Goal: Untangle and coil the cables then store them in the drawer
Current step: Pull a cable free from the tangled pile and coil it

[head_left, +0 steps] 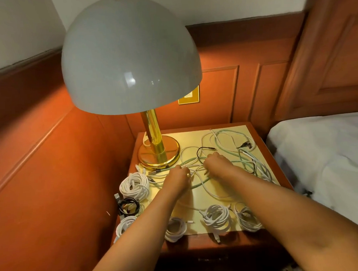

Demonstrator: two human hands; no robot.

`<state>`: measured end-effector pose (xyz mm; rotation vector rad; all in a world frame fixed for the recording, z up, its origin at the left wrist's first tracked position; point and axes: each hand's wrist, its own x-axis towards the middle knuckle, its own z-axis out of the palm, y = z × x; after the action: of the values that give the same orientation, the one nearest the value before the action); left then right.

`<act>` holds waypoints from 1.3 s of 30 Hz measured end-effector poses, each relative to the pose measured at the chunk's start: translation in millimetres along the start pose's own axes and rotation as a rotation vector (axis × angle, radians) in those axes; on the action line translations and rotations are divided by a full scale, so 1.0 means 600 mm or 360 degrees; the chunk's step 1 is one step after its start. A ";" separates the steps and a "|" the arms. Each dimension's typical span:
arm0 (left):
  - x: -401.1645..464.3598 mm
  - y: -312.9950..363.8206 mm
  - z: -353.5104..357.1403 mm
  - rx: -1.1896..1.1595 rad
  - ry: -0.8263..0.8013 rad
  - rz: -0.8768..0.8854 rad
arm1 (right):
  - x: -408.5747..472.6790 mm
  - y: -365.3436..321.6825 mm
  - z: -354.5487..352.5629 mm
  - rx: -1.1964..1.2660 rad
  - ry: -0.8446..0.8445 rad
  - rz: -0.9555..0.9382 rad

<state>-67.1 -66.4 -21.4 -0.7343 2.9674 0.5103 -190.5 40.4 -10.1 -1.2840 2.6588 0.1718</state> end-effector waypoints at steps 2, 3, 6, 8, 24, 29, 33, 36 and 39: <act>0.009 -0.003 -0.002 0.0003 -0.0009 0.0006 | 0.014 0.008 -0.009 0.0312 0.0068 0.0103; 0.013 -0.003 -0.004 -0.0004 -0.0012 0.0006 | 0.020 0.017 -0.018 0.0547 0.0178 0.0181; 0.021 0.005 -0.016 -0.0028 0.0021 0.0004 | 0.030 0.055 -0.082 0.1151 0.0684 0.0429; 0.027 0.025 -0.032 -0.0067 0.0071 0.0037 | 0.033 0.084 -0.144 0.1434 0.0985 0.0480; 0.020 0.273 -0.307 -0.1850 0.0557 0.0178 | -0.157 0.154 -0.459 0.1893 0.1258 0.0057; -0.011 0.332 -0.318 -0.2181 0.0292 -0.0013 | -0.210 0.141 -0.392 0.2249 0.1095 0.0076; -0.042 0.359 -0.287 -0.2076 0.0203 0.0139 | -0.240 0.139 -0.341 0.2436 0.1088 0.0153; -0.052 0.387 -0.284 -0.2149 0.0221 0.0136 | -0.260 0.129 -0.310 0.2508 0.1195 0.0203; -0.058 0.413 -0.281 -0.2174 0.0140 0.0129 | -0.272 0.119 -0.274 0.2526 0.1357 0.0279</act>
<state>-144.1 101.2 217.4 -0.5959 2.3004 2.5690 -165.6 179.1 187.4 -0.4874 2.0477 -2.2809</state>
